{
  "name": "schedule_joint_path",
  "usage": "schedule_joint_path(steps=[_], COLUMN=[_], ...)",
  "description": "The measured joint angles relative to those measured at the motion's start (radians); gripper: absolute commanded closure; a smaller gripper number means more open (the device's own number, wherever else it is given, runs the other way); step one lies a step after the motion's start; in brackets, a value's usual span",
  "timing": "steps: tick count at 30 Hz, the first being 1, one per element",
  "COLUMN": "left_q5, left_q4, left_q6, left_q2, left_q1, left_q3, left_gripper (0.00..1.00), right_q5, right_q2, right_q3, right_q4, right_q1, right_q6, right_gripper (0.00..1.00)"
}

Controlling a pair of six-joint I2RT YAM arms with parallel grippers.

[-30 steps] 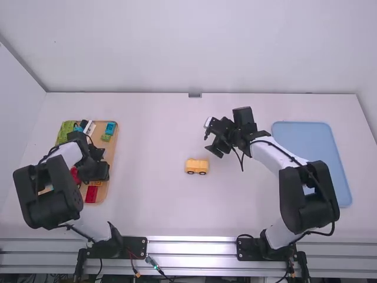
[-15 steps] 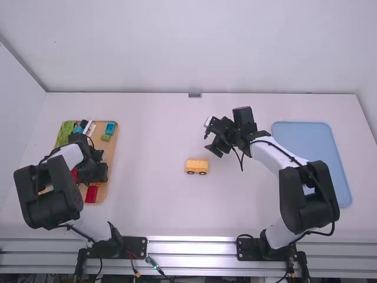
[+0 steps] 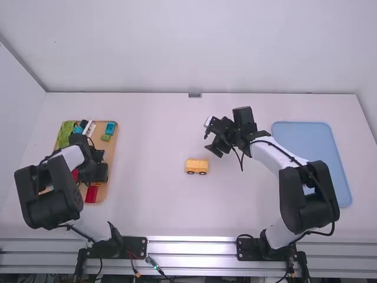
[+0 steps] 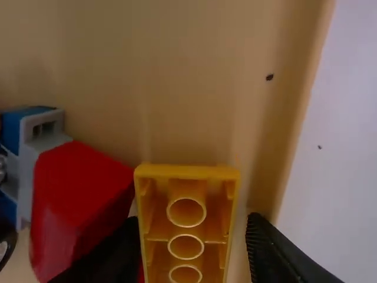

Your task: Assemble lego blocks to make yellow taxi

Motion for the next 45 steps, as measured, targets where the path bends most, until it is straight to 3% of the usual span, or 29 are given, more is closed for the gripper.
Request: schedule_joint_path(steps=[12,17,21,25,29,32,34,38,45], left_q5=[-0.003,-0.003,-0.003,-0.001,0.001,0.023,0.034,0.051,0.153], left_q4=[0.012,0.012,0.014,0.034,0.035,0.002,-0.013,-0.017,0.009], left_q6=[0.0,0.0,0.001,0.008,0.007,0.007,-0.002,-0.043,-0.092], left_q2=[0.0,0.0,0.0,0.0,0.0,0.0,0.0,-0.018,-0.154], left_q1=[0.0,0.001,0.001,0.001,0.001,0.001,0.001,0.001,0.001], left_q3=[-0.019,-0.019,-0.019,-0.019,-0.018,0.008,0.032,0.077,0.089], left_gripper=[0.66,0.67,0.75,0.74,0.79,0.78,0.72,0.74,0.75], right_q5=[0.0,0.0,0.0,0.0,0.0,0.0,0.0,-0.002,-0.082], right_q2=[0.0,0.0,0.0,0.0,0.0,0.0,0.0,0.0,0.0], right_q3=[0.0,0.0,0.0,0.0,0.0,0.0,0.0,0.0,0.0], right_q4=[0.002,0.004,0.004,0.004,0.004,0.004,0.004,0.011,0.152], right_q1=[0.0,0.0,0.001,0.001,0.001,0.005,0.006,0.007,0.007], right_q6=[0.001,0.001,-0.001,0.001,0.002,0.002,0.0,0.002,0.119], right_gripper=[0.01,0.01,0.01,0.01,0.01,0.01,0.01,0.01,0.01])
